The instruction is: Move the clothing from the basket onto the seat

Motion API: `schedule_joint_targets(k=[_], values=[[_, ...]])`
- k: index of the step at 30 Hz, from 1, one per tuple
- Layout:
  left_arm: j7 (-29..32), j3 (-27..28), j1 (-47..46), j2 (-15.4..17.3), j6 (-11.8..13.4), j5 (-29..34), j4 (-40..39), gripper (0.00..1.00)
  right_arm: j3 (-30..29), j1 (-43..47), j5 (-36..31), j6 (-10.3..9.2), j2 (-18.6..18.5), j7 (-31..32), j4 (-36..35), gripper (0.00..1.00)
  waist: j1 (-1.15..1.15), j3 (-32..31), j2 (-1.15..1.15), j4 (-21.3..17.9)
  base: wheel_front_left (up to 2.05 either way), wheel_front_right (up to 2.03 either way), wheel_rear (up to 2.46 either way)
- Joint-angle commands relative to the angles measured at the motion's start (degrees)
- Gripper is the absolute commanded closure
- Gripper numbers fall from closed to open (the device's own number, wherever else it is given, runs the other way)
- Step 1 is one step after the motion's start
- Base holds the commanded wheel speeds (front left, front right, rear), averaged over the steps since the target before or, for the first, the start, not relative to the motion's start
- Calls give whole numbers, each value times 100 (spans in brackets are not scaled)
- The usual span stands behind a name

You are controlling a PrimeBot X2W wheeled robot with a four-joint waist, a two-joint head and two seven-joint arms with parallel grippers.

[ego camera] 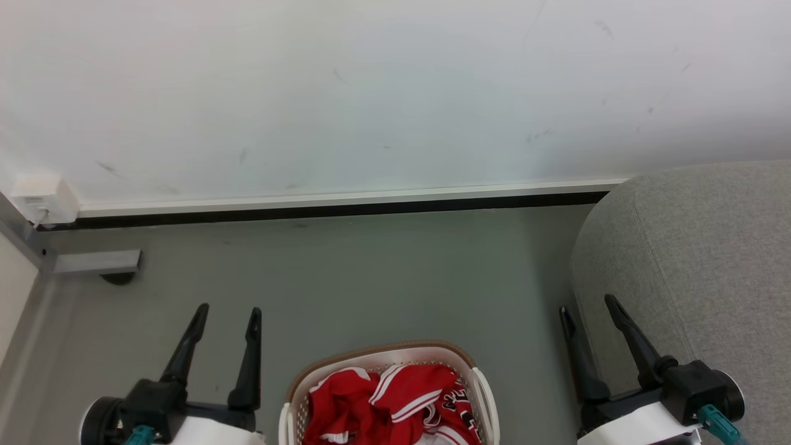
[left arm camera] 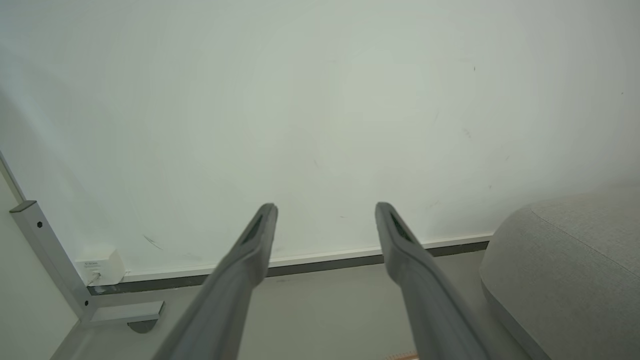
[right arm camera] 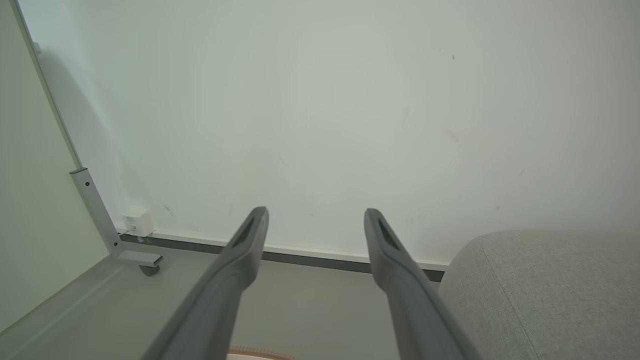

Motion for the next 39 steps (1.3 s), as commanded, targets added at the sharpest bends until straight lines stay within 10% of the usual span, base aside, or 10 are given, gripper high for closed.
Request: schedule_joint_targets(k=[1, 39], values=[[-4, 28, -3, 20, -9, -16, -15, 0, -7, -37, -4, -12, -26, -20, -4, 0, 0, 0, 0, 1, 0, 0, 0], [-4, 70, -534, 175, -248, -227, 770, 0, -201, -418, 275, -12, -24, -11, -341, 0, 0, 1125, 0, -1067, 0, 0, 0]])
